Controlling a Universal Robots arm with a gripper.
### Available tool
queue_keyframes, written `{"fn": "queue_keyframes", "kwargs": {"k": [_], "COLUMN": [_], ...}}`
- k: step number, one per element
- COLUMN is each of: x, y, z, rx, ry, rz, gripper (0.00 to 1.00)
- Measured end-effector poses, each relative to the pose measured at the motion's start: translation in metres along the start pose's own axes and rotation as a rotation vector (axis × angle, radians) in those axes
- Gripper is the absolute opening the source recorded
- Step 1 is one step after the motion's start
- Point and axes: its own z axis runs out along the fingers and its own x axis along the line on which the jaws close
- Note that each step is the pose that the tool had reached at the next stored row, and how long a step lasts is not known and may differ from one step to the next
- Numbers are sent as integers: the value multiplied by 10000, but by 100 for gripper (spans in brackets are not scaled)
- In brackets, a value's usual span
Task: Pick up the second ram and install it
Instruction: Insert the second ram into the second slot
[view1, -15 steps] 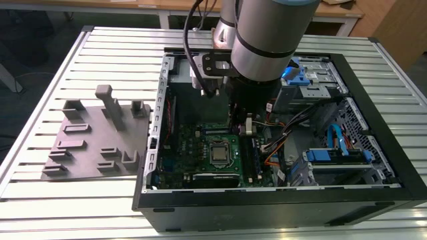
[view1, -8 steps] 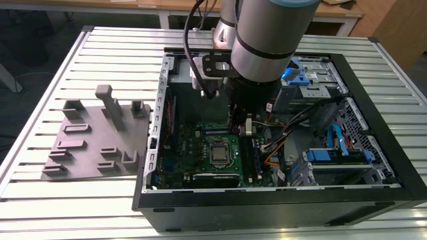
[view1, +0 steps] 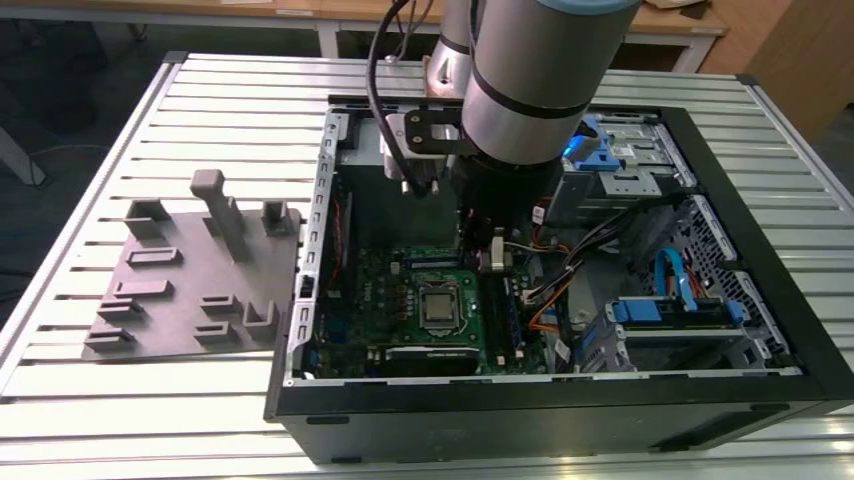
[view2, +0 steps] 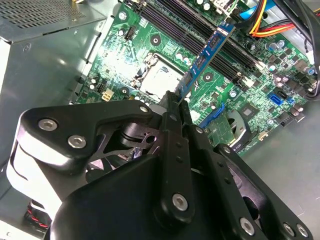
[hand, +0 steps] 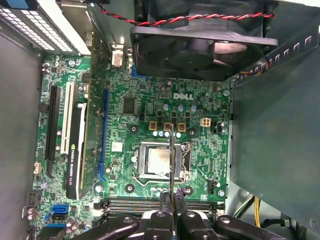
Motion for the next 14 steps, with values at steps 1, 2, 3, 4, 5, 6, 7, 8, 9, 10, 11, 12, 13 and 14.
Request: {"fn": "queue_keyframes", "kwargs": {"k": [1, 2, 3, 4, 5, 6, 7, 8, 9, 10, 11, 12, 13, 14], "x": [0, 0, 0, 0, 0, 0, 0, 0, 0, 0, 0, 0, 0, 0], "y": [0, -1, -1, -1, 0, 0, -1, -1, 0, 0, -1, -1, 0, 0], "z": [0, 1, 1, 1, 1, 2, 2, 2, 3, 3, 4, 4, 5, 5], "rx": [3, 7, 13, 21, 30, 42, 51, 62, 71, 82, 91, 103, 113, 124], "ry": [-2, -6, -10, -15, -22, -30, -37, -44, -51, -58, -66, -74, -81, -88], "rz": [21, 84, 165, 282, 415, 566, 707, 847, 986, 1127, 1270, 1427, 1573, 1719], "gripper": [14, 14, 14, 14, 14, 14, 14, 14, 14, 14, 14, 14, 14, 14]}}
